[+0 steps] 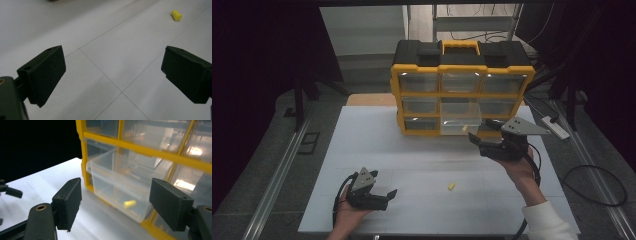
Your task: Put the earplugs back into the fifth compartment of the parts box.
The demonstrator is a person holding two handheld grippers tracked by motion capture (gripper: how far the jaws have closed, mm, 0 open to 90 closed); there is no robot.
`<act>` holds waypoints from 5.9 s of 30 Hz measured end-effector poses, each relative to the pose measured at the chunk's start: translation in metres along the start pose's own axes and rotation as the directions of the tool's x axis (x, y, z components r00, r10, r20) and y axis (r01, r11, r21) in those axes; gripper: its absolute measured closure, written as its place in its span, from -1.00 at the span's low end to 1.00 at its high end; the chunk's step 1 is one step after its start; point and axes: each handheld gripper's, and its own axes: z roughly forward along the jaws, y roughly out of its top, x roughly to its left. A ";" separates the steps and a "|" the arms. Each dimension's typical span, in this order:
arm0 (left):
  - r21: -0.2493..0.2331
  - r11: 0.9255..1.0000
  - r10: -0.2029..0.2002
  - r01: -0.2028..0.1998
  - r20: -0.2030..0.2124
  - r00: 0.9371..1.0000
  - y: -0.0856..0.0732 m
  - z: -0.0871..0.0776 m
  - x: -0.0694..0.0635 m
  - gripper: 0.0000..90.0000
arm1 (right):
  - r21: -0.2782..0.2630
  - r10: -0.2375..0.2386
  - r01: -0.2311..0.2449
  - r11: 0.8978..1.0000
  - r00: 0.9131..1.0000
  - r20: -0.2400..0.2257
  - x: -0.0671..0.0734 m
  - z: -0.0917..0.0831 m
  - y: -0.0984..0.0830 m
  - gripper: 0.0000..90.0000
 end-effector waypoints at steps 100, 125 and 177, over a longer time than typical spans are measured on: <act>0.007 1.000 0.009 -0.009 0.008 1.000 0.000 0.001 0.001 -0.87 | 0.539 -0.080 0.238 0.808 0.951 -0.300 0.062 0.078 -0.123 0.51; -0.001 1.000 0.007 -0.007 0.010 1.000 0.000 -0.001 0.001 -0.87 | 0.285 -0.025 0.096 0.954 0.970 -0.242 0.040 0.033 -0.088 0.52; -0.002 1.000 0.009 -0.009 -0.001 1.000 0.000 0.000 0.001 -0.87 | 0.010 0.015 -0.014 1.000 0.995 -0.101 0.008 -0.013 -0.022 0.52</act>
